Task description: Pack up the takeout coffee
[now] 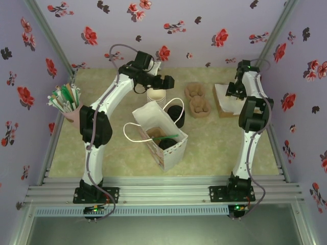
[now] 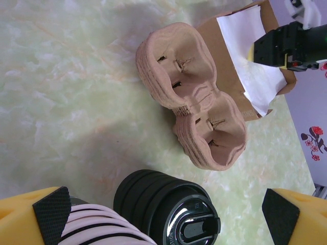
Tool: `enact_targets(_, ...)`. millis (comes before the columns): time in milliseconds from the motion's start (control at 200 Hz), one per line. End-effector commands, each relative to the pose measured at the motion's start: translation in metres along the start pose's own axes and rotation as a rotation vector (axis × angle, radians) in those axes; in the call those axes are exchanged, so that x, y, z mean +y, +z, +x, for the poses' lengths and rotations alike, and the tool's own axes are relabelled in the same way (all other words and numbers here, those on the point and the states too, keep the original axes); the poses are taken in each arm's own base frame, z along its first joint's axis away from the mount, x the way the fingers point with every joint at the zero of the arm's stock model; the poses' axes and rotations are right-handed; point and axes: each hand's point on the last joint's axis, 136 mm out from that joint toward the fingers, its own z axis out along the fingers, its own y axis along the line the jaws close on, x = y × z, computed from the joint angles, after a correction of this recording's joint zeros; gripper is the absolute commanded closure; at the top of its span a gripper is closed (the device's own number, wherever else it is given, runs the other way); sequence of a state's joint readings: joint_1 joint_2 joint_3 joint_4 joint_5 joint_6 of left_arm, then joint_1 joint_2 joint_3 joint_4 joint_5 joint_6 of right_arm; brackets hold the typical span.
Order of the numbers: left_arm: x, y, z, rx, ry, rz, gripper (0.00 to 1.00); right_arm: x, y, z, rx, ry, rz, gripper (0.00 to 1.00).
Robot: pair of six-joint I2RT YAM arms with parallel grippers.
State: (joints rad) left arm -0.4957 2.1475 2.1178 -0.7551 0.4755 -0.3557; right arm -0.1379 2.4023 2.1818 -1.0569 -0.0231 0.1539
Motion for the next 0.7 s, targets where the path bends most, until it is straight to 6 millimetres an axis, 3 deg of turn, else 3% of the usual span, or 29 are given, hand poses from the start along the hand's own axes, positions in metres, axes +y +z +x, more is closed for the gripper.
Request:
enact_targets(0, -0.012, -0.008, -0.004, -0.016, 0.032, 0.026, 0.01, -0.001, 0.012, 0.008, 0.054, -0.008, -0.007, 0.47)
enact_targets(200, -0.011, -0.005, -0.004, -0.012, 0.031, 0.023, 0.01, -0.001, 0.033, 0.017, 0.106, 0.0, -0.01, 0.45)
enact_targets(325, -0.01, -0.004, -0.004, -0.01, 0.03, 0.022, 0.0, 0.001, 0.039, 0.02, 0.121, 0.004, -0.018, 0.57)
enact_targets(410, -0.011, -0.004, -0.004, -0.01, 0.03, 0.024, 0.01, 0.002, 0.035, 0.018, 0.113, 0.007, -0.021, 0.66)
enact_targets(695, -0.011, -0.005, -0.004, -0.01, 0.03, 0.023, 0.01, 0.007, 0.009, 0.006, 0.058, 0.012, -0.04, 0.78)
